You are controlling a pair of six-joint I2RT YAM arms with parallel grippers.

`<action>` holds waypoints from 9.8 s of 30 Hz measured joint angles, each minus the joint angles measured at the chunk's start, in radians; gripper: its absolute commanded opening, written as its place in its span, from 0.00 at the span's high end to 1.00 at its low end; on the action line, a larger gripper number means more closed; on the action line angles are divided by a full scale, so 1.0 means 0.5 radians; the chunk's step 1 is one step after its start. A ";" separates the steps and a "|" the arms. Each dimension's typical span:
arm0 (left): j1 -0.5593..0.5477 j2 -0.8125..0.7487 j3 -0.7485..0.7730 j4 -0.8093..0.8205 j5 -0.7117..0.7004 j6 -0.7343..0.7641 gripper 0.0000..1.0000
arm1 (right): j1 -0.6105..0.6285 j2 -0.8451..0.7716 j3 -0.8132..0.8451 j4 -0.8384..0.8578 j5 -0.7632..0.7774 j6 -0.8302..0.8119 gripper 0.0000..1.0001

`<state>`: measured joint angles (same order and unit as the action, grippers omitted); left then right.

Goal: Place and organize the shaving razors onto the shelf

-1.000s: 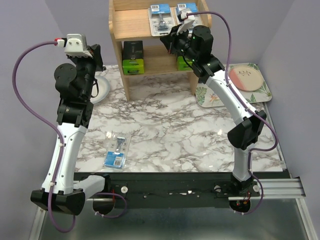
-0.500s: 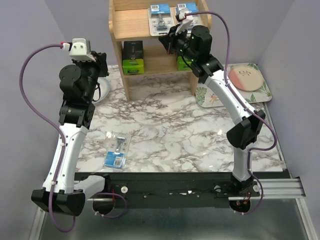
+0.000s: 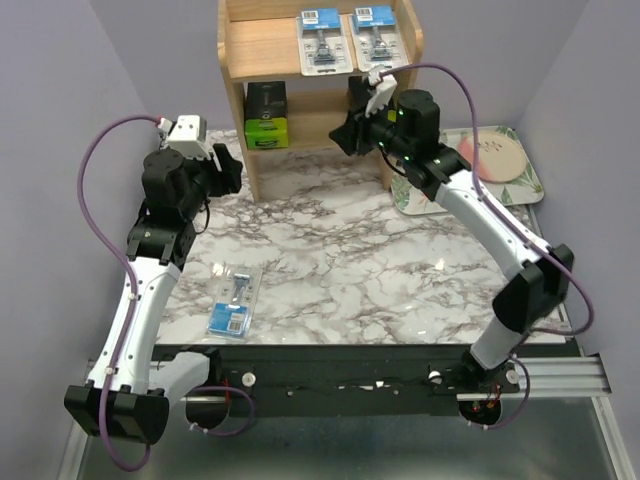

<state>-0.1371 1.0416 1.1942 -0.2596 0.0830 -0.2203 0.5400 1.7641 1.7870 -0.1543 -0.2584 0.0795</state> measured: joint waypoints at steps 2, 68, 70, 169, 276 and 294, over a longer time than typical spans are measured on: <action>0.001 -0.005 -0.054 -0.138 0.014 -0.044 0.27 | 0.000 -0.201 -0.230 -0.002 -0.010 -0.001 0.46; -0.217 1.489 -0.210 -1.662 -0.051 0.873 0.89 | -0.124 -0.486 -0.611 -0.279 -0.044 -0.531 0.34; -0.264 1.489 -0.130 -1.640 -0.047 0.947 0.91 | -0.141 -0.484 -0.611 -0.279 -0.029 -0.548 0.34; -0.631 1.534 0.100 -0.943 -0.256 -1.164 0.66 | -0.451 -0.162 -0.871 -0.601 -0.475 -0.317 0.34; -0.632 0.571 0.739 -0.785 -0.154 0.451 0.99 | -0.451 -0.674 -1.067 -0.639 -0.430 -0.526 0.34; -0.581 1.550 2.200 -0.168 -0.737 0.725 0.96 | -0.451 -0.762 -1.257 -0.629 -0.401 -0.533 0.33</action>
<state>-0.4274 1.8168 2.2944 -0.3435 -0.2855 0.1421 0.3145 1.3830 1.1587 -0.4690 -0.4587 -0.1867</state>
